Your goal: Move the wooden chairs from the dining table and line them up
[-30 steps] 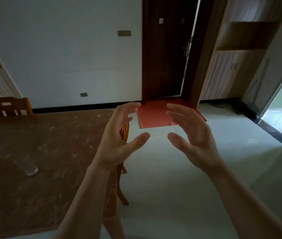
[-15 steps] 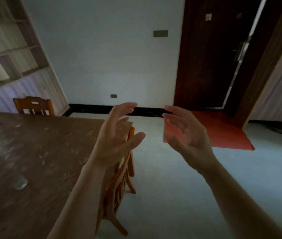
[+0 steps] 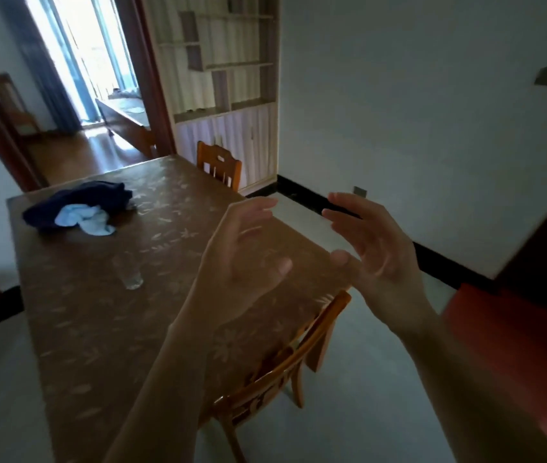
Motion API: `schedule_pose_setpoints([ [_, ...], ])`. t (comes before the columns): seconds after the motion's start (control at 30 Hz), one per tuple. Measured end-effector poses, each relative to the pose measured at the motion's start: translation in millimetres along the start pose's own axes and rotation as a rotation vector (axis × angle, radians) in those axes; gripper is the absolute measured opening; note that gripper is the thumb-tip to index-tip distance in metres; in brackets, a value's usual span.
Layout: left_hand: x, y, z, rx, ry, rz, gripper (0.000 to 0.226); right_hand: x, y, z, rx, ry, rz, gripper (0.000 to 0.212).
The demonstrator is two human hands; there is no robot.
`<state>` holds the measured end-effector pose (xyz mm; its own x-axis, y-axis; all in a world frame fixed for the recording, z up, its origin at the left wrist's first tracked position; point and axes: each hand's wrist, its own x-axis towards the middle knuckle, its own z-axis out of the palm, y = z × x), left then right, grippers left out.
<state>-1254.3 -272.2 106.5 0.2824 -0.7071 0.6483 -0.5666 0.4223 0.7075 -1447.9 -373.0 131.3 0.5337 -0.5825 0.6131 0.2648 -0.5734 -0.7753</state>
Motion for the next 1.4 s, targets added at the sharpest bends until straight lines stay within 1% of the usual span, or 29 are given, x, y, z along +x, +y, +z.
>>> schedule_pose_setpoints([
  [0.03,2.6,-4.2,2.0,-0.03,0.024,0.033,0.063,10.4,8.3,-2.1,0.011,-0.031,-0.008,0.068],
  [0.07,4.9,-5.9,4.7,-0.015,0.054,-0.003,0.062,20.9,15.6,-4.4,0.027,-0.069,-0.01,0.064],
  [0.13,17.1,-10.8,9.8,-0.005,0.106,-0.108,0.063,42.0,29.5,-8.7,0.058,-0.16,-0.017,0.059],
  [0.2,27.8,-12.1,12.9,-0.032,0.082,-0.287,0.067,56.8,40.0,-10.2,0.083,-0.194,-0.017,0.059],
  [0.23,29.3,-13.2,12.2,-0.017,0.102,-0.323,0.067,63.0,48.0,-10.7,0.099,-0.202,-0.02,0.06],
  [0.3,23.4,-9.4,11.8,0.083,0.152,-0.225,0.067,72.6,65.5,-8.9,0.108,-0.23,-0.035,0.061],
  [0.37,10.9,-6.5,15.4,0.185,0.19,-0.195,0.064,80.9,85.5,-5.9,0.107,-0.292,-0.008,0.062],
  [0.43,1.7,-3.5,23.1,0.272,0.245,-0.242,0.065,90.6,105.0,-4.6,0.024,-0.411,-0.005,0.061],
  [0.47,-3.4,-1.6,28.3,0.305,0.266,-0.299,0.067,94.7,114.2,-3.8,-0.027,-0.473,-0.014,0.063],
  [0.5,-5.0,-2.9,30.0,0.322,0.272,-0.346,0.069,97.5,121.1,-3.0,-0.028,-0.52,-0.014,0.066],
  [0.57,-12.8,-3.9,38.2,0.424,0.28,-0.389,0.073,98.0,134.9,-1.0,0.1,-0.627,-0.005,0.062],
  [0.6,-17.1,-5.0,41.9,0.472,0.269,-0.423,0.075,96.0,141.5,0.2,0.142,-0.663,-0.061,0.06],
  [0.67,-27.4,-8.1,49.7,0.541,0.219,-0.545,0.077,90.0,161.2,1.6,0.125,-0.732,-0.173,0.061],
  [0.73,-40.4,-18.6,54.0,0.605,0.122,-0.685,0.077,85.5,183.6,2.7,0.055,-0.854,-0.171,0.059],
  [0.77,-46.8,-27.1,56.3,0.61,0.067,-0.788,0.077,83.0,194.3,5.4,0.016,-0.933,-0.152,0.058],
  [0.83,-60.2,-46.4,65.0,0.573,-0.079,-1.087,0.085,71.8,213.3,12.5,-0.104,-1.064,-0.103,0.055],
  [0.87,-68.1,-58.2,71.7,0.565,-0.192,-1.258,0.091,63.2,221.8,16.7,-0.185,-1.123,-0.054,0.052],
  [0.9,-78.8,-70.8,80.4,0.55,-0.307,-1.405,0.097,52.7,229.6,19.8,-0.285,-1.224,0.001,0.048],
  [0.93,-91.0,-83.5,91.2,0.527,-0.4,-1.498,0.096,39.9,237.7,22.1,-0.391,-1.361,0.042,0.046],
  [0.97,-103.6,-95.3,102.1,0.531,-0.474,-1.515,0.088,26.4,245.9,23.1,-0.482,-1.51,0.083,0.049],
  [1.0,-116.3,-105.4,112.1,0.583,-0.521,-1.473,0.077,12.4,253.2,23.1,-0.542,-1.629,0.146,0.054],
  [1.03,-127.6,-113.6,120.5,0.676,-0.539,-1.406,0.066,-0.9,260.3,22.4,-0.565,-1.703,0.211,0.058],
  [1.07,-136.8,-119.5,127.6,0.775,-0.532,-1.342,0.058,-12.0,266.2,21.7,-0.593,-1.723,0.232,0.06],
  [1.13,-148.8,-129.4,135.9,0.902,-0.507,-1.25,0.048,-28.3,279.4,22.8,-0.67,-1.647,0.123,0.054],
  [1.17,-150.4,-133.2,138.5,0.913,-0.509,-1.224,0.046,-32.9,286.5,23.4,-0.698,-1.599,0.087,0.047],
  [1.2,-150.4,-136.4,140.4,0.896,-0.519,-1.212,0.044,-35.3,292.7,23.2,-0.725,-1.575,0.087,0.04],
  [1.3,-144.0,-147.1,142.9,0.824,-0.57,-1.201,0.03,-40.9,310.6,20.4,-0.827,-1.589,0.081,0.017],
  [1.33,-141.4,-151.1,144.5,0.82,-0.593,-1.201,0.025,-43.1,315.4,18.7,-0.838,-1.571,0.072,0.013],
  [1.4,-136.9,-156.6,147.5,0.827,-0.622,-1.205,0.02,-45.5,320.6,18.3,-0.825,-1.519,0.042,0.015],
])
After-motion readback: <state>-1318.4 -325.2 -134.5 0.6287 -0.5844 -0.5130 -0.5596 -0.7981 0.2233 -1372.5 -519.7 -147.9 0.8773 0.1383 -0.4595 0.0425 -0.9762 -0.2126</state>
